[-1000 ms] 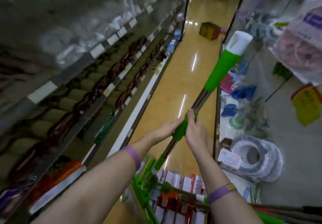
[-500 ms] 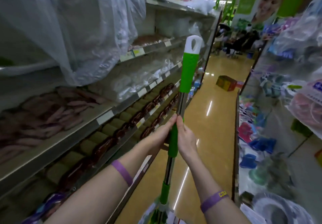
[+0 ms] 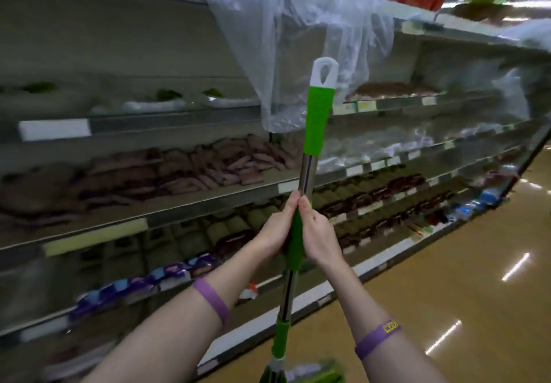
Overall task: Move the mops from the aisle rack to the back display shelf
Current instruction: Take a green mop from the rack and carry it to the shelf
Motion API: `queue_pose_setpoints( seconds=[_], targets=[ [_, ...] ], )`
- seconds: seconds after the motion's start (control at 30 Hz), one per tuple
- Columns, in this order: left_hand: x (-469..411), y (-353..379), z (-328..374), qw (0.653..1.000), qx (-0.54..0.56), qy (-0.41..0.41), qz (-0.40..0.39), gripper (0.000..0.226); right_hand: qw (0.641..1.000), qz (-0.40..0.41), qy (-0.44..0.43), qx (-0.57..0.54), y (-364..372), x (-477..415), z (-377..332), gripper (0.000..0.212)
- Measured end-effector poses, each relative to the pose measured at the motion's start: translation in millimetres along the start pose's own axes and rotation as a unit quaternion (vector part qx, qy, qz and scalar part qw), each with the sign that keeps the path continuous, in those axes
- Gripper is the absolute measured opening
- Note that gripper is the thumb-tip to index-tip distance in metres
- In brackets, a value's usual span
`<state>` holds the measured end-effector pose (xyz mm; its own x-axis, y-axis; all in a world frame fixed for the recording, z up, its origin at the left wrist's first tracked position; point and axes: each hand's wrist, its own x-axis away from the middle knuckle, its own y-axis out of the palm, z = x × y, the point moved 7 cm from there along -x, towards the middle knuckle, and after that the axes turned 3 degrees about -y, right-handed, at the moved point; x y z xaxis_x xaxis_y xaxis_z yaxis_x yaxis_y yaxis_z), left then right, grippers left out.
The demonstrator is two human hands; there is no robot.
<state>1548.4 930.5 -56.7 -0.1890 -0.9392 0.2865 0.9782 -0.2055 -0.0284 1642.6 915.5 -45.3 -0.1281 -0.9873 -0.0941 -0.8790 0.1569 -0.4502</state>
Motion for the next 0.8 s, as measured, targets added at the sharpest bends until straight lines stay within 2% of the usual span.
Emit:
queue_pose_setpoints(
  seconds=[0.1, 0.2, 0.33, 0.4, 0.53, 0.73, 0.8],
  targets=[
    [22, -44, -5, 0.997, -0.025, -0.003, 0.078, 0.092, 0.998, -0.049, -0.018, -0.023, 40, 8, -19, 0.096],
    [45, -90, -9, 0.99, -0.045, -0.002, 0.137, 0.084, 0.993, -0.105, -0.04, -0.041, 82, 17, -43, 0.101],
    [82, -155, -22, 0.978, -0.021, -0.016, 0.207, 0.084, 0.975, -0.2, -0.08, -0.045, 149, 37, -78, 0.089],
    [105, -190, -27, 0.968, -0.011, -0.011, 0.25, 0.08, 0.965, -0.236, -0.101, -0.049, 183, 49, -99, 0.092],
    [163, -262, -39, 0.942, 0.013, -0.006, 0.336, 0.073, 0.937, -0.306, -0.158, -0.05, 252, 87, -148, 0.094],
    [280, -365, -73, 0.882, 0.06, -0.019, 0.468, 0.074, 0.872, -0.418, -0.25, -0.057, 362, 179, -224, 0.071],
    [322, -395, -86, 0.857, 0.082, -0.011, 0.508, 0.073, 0.849, -0.449, -0.274, -0.058, 394, 216, -246, 0.079]
  ],
)
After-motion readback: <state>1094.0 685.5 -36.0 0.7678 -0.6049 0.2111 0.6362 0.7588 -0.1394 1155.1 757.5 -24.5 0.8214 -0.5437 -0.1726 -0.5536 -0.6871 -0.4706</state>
